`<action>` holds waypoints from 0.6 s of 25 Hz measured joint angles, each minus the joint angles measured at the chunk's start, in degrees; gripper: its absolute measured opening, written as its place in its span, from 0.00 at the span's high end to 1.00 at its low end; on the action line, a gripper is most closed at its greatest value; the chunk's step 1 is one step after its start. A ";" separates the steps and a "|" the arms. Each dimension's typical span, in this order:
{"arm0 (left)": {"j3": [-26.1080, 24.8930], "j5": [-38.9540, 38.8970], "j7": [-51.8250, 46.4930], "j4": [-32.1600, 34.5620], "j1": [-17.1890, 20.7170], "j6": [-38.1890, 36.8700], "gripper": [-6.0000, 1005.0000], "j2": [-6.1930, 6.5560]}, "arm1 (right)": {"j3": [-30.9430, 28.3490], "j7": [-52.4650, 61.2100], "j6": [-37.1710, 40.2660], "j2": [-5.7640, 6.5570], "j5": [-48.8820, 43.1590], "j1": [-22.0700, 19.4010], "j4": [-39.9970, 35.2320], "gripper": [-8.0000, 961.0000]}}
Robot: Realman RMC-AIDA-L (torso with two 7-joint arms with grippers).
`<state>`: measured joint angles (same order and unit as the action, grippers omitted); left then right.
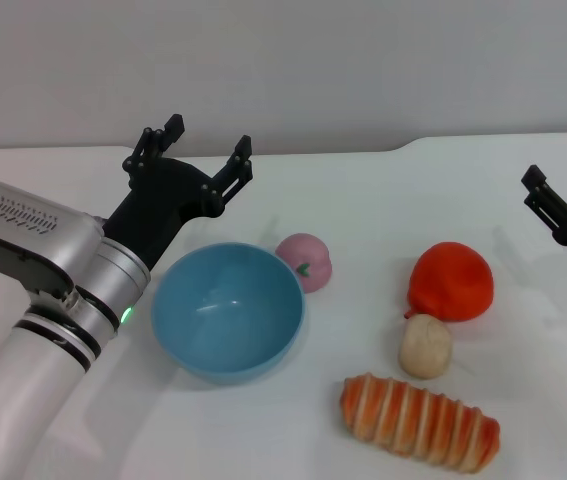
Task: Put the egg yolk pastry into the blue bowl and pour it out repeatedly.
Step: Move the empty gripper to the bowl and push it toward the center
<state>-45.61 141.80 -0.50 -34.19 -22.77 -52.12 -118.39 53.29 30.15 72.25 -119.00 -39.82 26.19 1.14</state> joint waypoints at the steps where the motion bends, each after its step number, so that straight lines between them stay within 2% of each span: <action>1: 0.00 -0.02 0.00 0.00 -0.01 0.00 0.16 0.00 | -0.13 0.00 0.00 0.00 0.00 -0.03 0.00 0.17; 4: 0.00 -0.08 -0.02 -0.19 -0.12 0.40 0.16 0.02 | -0.22 0.00 -0.01 0.00 0.00 -0.06 0.00 0.17; 8: -1.55 0.11 -0.58 -3.47 -0.22 5.87 0.16 0.54 | -0.18 0.00 -0.04 0.00 0.00 -0.11 0.00 0.17; 10: -5.17 1.76 -0.81 -7.98 -0.26 11.68 0.16 1.19 | -0.15 0.00 -0.05 0.00 0.00 -0.24 0.00 0.17; 12: -6.16 2.51 -0.81 -9.14 -0.22 13.12 0.16 1.35 | -0.20 0.00 -0.07 0.00 0.03 -0.46 0.00 0.17; 13: -10.78 6.15 -0.66 -14.56 0.16 19.92 0.16 1.81 | -0.23 0.00 -0.07 0.00 0.06 -0.53 0.00 0.17; 14: -11.65 6.94 -0.60 -15.52 0.22 21.35 0.16 1.84 | -0.26 0.00 -0.09 0.00 0.16 -0.62 0.03 0.17; 15: -14.80 9.37 -0.37 -18.77 0.40 27.09 0.16 1.92 | -0.28 0.00 -0.09 0.00 0.23 -0.68 0.06 0.17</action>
<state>-60.41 151.17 -0.87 -52.96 -22.37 -25.03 -116.47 53.01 30.15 72.16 -119.00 -39.58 25.51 1.20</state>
